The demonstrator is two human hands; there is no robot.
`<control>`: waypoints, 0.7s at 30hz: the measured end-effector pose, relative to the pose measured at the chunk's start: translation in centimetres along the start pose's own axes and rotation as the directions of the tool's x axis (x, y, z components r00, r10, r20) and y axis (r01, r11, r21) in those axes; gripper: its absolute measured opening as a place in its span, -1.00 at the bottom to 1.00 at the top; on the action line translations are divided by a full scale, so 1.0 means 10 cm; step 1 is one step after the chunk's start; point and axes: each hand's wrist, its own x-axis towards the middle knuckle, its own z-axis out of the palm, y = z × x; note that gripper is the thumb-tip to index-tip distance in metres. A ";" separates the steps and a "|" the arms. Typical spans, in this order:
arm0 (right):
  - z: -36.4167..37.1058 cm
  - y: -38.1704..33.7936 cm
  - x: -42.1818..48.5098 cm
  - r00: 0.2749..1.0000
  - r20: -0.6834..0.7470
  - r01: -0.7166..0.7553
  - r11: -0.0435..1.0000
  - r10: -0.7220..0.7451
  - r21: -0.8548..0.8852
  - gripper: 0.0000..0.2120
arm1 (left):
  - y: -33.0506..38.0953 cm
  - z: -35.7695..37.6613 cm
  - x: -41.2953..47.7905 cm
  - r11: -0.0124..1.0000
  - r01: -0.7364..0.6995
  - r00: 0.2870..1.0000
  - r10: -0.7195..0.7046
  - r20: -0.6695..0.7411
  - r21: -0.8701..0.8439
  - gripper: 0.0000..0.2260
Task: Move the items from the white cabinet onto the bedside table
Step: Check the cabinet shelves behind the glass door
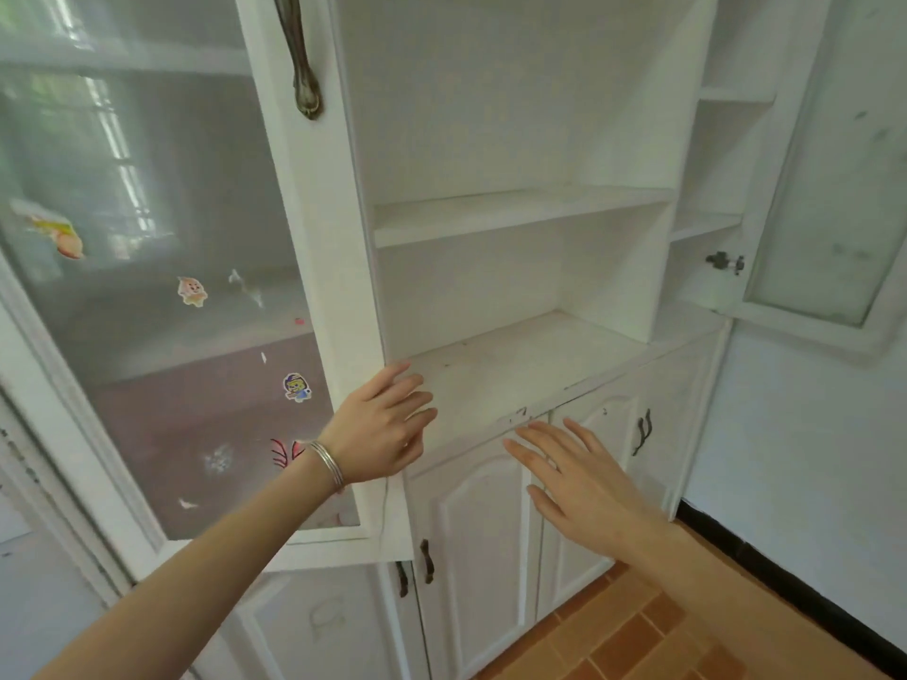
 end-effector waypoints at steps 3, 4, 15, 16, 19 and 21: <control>0.15 0.19 0.17 1.000 0.006 0.025 1.000 -0.025 0.018 -0.55 | -0.20 0.26 0.15 0.999 0.028 0.990 -0.030 0.138 0.017 -0.74; 0.20 0.24 0.23 0.999 0.008 0.035 0.999 -0.035 0.023 -0.55 | -0.26 0.34 0.18 0.999 0.037 0.983 -0.041 0.181 0.028 -0.72; 0.74 0.70 1.17 0.994 0.013 0.106 0.994 -0.106 0.035 -0.54 | -0.61 1.04 0.23 0.996 0.051 0.997 -0.055 0.047 0.078 -0.76; 0.80 0.72 1.27 0.992 0.015 0.123 0.992 -0.123 0.033 -0.54 | -0.65 1.10 0.24 0.994 0.061 0.997 -0.066 0.048 0.086 -0.76; 0.92 0.76 1.54 0.986 -0.003 0.166 0.985 -0.166 0.038 -0.54 | -0.75 1.23 0.24 0.991 0.087 0.993 -0.094 0.072 0.100 -0.76; 1.01 0.76 1.69 0.981 -0.018 0.194 0.980 -0.193 0.045 -0.55 | -0.82 1.31 0.25 0.989 0.098 0.989 -0.109 0.099 0.109 -0.75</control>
